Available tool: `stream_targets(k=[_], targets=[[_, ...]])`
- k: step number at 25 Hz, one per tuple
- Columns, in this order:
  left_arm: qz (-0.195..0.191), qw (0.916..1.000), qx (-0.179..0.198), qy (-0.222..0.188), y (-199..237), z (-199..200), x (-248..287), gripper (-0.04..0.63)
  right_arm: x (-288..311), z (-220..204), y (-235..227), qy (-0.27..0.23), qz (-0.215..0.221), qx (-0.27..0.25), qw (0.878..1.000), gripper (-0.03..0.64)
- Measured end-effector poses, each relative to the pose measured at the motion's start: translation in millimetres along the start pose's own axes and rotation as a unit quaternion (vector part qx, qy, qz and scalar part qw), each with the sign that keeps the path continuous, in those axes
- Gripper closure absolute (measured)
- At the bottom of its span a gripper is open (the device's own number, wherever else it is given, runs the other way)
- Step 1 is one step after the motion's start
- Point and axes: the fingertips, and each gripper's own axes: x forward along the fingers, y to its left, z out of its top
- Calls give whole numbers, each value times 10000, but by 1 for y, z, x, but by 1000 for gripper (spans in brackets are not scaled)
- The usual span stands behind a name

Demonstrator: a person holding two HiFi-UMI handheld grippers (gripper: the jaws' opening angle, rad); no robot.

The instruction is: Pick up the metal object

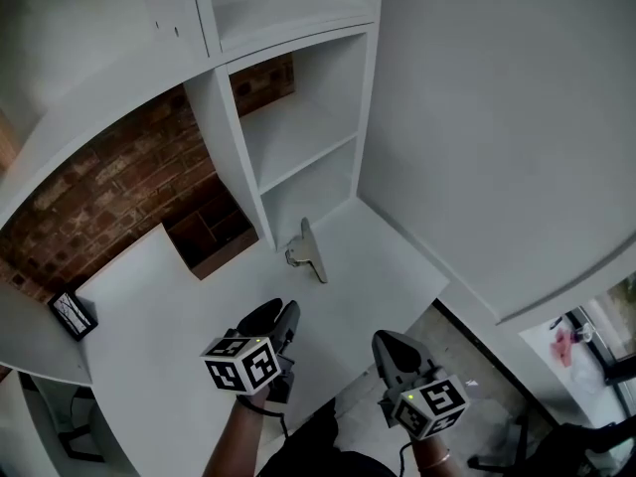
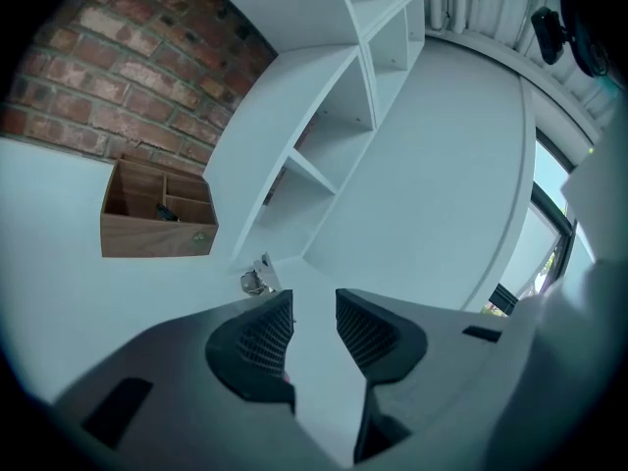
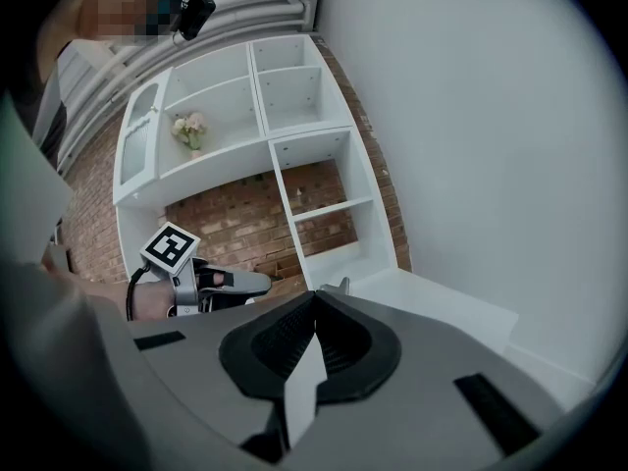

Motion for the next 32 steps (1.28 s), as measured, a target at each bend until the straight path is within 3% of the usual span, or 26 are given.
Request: stream_targets(k=[8,14,24,32], targets=[[103,9986,-494,131,33,2,47,453,48,5,-15,207,119,-87,9997,612],[402,9970,-636,179,50,3,78,443,73,12,-28,248,332,-111,9991,612],[1023,9892,-1026,211,78,3,124,443,122,21,-55,447,1032,-74,9936,612],[1325,9802,-1451,260,102,-1,157,443,149,10,-76,755,1287,6,9888,612]])
